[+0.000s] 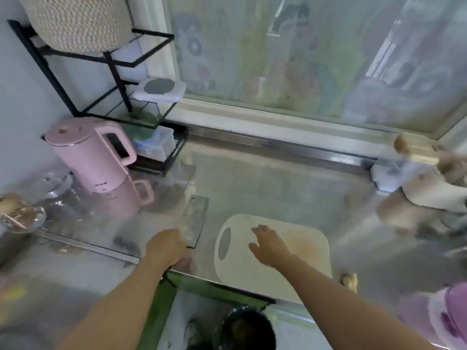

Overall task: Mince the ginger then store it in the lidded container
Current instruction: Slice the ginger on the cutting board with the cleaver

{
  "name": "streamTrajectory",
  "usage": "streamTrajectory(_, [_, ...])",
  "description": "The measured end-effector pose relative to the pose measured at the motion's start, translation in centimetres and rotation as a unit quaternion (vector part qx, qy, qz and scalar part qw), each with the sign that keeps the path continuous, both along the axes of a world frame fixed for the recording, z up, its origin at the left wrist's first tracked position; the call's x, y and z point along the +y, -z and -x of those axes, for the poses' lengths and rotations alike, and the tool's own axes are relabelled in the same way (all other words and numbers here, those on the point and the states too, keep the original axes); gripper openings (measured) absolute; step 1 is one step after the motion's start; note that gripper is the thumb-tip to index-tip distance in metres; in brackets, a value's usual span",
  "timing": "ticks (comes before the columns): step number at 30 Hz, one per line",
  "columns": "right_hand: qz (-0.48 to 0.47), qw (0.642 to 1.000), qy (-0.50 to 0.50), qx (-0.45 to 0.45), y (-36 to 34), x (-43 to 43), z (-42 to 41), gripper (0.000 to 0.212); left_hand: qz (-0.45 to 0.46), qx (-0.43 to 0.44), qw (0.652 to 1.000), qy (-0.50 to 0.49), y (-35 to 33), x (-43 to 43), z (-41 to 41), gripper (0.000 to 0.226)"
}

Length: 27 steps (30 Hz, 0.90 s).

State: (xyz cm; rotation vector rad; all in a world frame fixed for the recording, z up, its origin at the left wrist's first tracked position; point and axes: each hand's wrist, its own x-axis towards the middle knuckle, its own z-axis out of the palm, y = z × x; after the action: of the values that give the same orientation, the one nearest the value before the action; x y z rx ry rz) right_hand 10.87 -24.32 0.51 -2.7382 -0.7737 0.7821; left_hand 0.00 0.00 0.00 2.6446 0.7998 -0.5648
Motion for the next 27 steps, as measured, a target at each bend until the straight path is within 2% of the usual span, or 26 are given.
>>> streamTrajectory(4, [0.074, 0.997, 0.000, 0.012, 3.0, -2.1, 1.6, 0.060, -0.045, -0.006, 0.999, -0.027, 2.5, -1.0, 0.6, 0.030])
streamTrajectory(8, [0.072, 0.997, 0.006, -0.025, 4.4, -2.6, 2.5, 0.069, -0.089, -0.016, 0.995, -0.035, 3.8, -1.6, 0.8, 0.027])
streamTrajectory(12, [0.068, 0.997, 0.003, -0.024, 4.8, -3.1, 2.5, 0.069, -0.045, -0.036, 0.997, -0.060, 4.5, -2.4, 1.1, 0.026])
streamTrajectory(15, [0.037, 0.999, 0.015, -0.015, 4.8, -3.5, 2.3, 0.068, 0.000, -0.120, 0.988, -0.097, 3.9, -4.3, 0.5, 0.027])
streamTrajectory(18, [-0.041, 0.997, 0.072, 0.005, 4.6, -4.1, 2.4, 0.062, 0.044, -0.187, 0.978, -0.079, 3.0, -7.4, -0.3, 0.021])
streamTrajectory(21, [-0.112, 0.984, 0.137, 0.009, 4.5, -5.6, 2.6, 0.054, 0.096, -0.195, 0.975, -0.055, 2.7, -11.3, -0.7, 0.018])
streamTrajectory(24, [-0.127, 0.980, 0.151, 0.003, 4.6, -7.3, 3.0, 0.046, 0.101, -0.154, 0.983, -0.019, 3.1, -14.6, -0.6, 0.018])
streamTrajectory(27, [-0.147, 0.974, 0.170, 0.001, 4.7, -8.5, 3.4, 0.041, 0.109, -0.154, 0.982, -0.009, 3.8, -16.6, -0.2, 0.018])
